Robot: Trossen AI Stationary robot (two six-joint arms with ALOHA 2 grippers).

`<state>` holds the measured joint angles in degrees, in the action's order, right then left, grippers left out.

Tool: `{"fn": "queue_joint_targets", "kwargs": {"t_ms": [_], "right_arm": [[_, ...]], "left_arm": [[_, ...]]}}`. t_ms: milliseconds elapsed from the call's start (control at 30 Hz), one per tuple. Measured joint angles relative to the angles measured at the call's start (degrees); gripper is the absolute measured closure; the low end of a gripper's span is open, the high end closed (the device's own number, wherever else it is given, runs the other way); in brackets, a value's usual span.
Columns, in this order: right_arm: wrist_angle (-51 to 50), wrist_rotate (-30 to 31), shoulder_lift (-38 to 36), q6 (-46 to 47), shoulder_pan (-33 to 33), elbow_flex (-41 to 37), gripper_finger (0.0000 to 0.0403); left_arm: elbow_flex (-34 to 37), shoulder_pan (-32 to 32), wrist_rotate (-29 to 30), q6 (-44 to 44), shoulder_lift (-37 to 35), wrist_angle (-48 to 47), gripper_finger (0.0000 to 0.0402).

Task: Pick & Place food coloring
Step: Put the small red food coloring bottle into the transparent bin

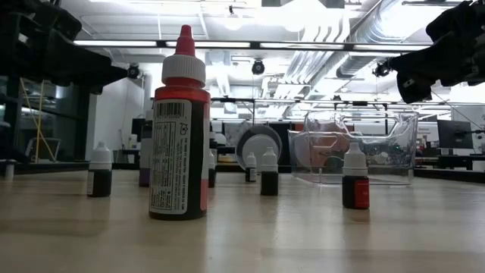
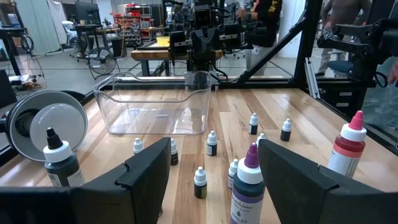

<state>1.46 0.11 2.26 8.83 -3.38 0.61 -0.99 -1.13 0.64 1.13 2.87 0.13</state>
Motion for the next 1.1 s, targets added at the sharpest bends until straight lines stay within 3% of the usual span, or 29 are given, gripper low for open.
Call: {"fn": "queue_joint_targets", "kwargs": {"t_ms": [367,600,1100], "right_arm": [[0.5,-0.7,0.0,0.2,0.0,0.0,0.0402],[4.5,-4.8,0.0,0.2,0.0,0.0,0.0402],[6.5,-3.5,0.0,-3.8,0.0,3.2,0.0399]], "left_arm": [[0.0,0.0,0.0,0.0,0.0,0.0,0.0163],[0.0,0.0,0.0,0.0,0.0,0.0,0.0163],[0.0,0.0,0.0,0.0,0.0,0.0,0.0163]]}}
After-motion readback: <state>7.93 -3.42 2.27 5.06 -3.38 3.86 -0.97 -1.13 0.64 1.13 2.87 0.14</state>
